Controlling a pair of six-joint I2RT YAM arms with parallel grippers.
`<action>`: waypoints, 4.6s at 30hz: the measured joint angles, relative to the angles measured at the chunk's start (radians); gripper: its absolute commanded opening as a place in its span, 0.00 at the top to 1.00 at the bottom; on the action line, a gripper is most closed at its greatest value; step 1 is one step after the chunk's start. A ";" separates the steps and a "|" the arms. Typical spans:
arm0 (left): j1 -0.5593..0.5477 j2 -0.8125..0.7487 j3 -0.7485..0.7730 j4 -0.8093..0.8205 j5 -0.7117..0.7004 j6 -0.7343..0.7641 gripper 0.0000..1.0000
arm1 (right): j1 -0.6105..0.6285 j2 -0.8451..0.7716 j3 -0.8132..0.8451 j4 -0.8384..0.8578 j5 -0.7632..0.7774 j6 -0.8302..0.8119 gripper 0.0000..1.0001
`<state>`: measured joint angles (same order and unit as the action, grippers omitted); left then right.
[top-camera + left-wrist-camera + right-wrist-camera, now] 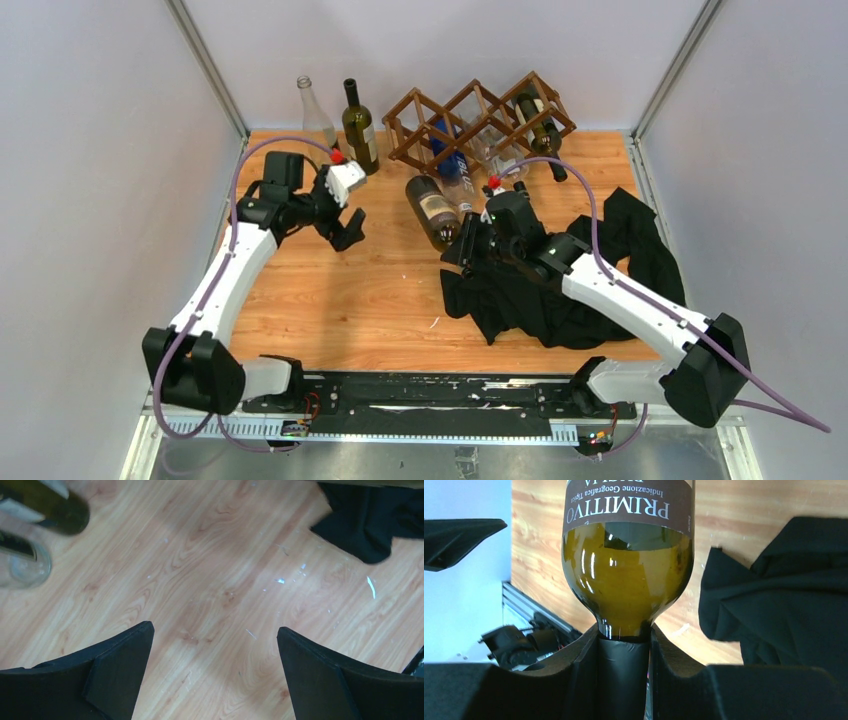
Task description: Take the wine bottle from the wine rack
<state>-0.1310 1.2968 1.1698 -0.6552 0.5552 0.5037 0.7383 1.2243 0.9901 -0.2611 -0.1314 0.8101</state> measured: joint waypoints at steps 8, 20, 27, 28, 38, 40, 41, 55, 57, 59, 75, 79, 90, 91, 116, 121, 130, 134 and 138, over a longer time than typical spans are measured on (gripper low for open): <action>-0.146 -0.256 -0.142 -0.052 0.048 0.338 0.00 | 0.041 0.031 0.124 -0.233 -0.034 -0.089 1.00; -0.389 -0.506 -0.349 0.056 0.036 0.663 0.00 | 0.176 0.182 0.330 -0.436 -0.158 -0.159 1.00; -0.502 -0.469 -0.359 0.062 -0.008 0.694 0.00 | 0.217 0.230 0.393 -0.520 -0.226 -0.163 1.00; -0.515 -0.457 -0.359 0.051 -0.011 0.694 0.00 | 0.218 0.232 0.400 -0.520 -0.233 -0.164 1.00; -0.554 -0.436 -0.412 0.086 -0.043 0.664 0.01 | 0.237 0.266 0.444 -0.555 -0.246 -0.148 1.00; -0.555 -0.435 -0.452 0.136 -0.065 0.637 0.03 | 0.249 0.271 0.444 -0.537 -0.248 -0.138 1.00; -0.555 -0.431 -0.463 0.151 -0.074 0.629 0.04 | 0.254 0.272 0.444 -0.531 -0.248 -0.134 1.00; -0.566 -0.382 -0.470 0.230 -0.155 0.527 1.00 | 0.262 0.262 0.452 -0.499 -0.188 -0.151 0.15; -0.566 -0.393 -0.470 0.249 -0.172 0.473 1.00 | 0.247 0.245 0.455 -0.514 -0.142 -0.155 0.13; -0.566 -0.399 -0.470 0.279 -0.190 0.417 1.00 | 0.242 0.217 0.455 -0.508 -0.097 -0.153 0.12; -0.562 -0.384 -0.362 0.385 -0.279 -0.220 1.00 | 0.242 -0.293 0.188 -0.192 0.193 -0.183 0.05; -0.533 -0.358 -0.296 0.400 -0.254 -0.376 1.00 | 0.242 -0.411 -0.035 -0.038 0.202 -0.200 0.04; -0.486 -0.291 -0.117 0.447 0.056 -0.663 1.00 | 0.242 -0.372 -0.183 0.293 -0.007 -0.362 0.02; -0.486 -0.290 -0.109 0.453 0.089 -0.685 1.00 | 0.242 -0.365 -0.184 0.320 -0.029 -0.368 0.02; -0.467 -0.271 -0.071 0.632 0.368 -0.995 0.32 | 0.245 -0.155 -0.179 0.732 -0.349 -0.370 0.89; -0.459 -0.287 -0.070 0.628 0.349 -0.986 0.00 | 0.247 -0.165 -0.179 0.697 -0.340 -0.389 1.00; -0.321 -0.270 0.031 0.663 0.338 -1.000 0.11 | 0.256 -0.192 -0.179 0.521 -0.289 -0.471 1.00; -0.313 -0.224 0.043 0.706 0.371 -1.044 0.20 | 0.272 -0.192 -0.179 0.479 -0.281 -0.500 1.00; -0.312 -0.190 0.042 0.706 0.387 -1.062 0.34 | 0.284 -0.192 -0.179 0.450 -0.269 -0.525 1.00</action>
<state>-0.4435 1.1065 1.2121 0.0513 0.9421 -0.5587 1.0222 1.0321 0.8108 0.1890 -0.4000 0.2848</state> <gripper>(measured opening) 0.763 0.776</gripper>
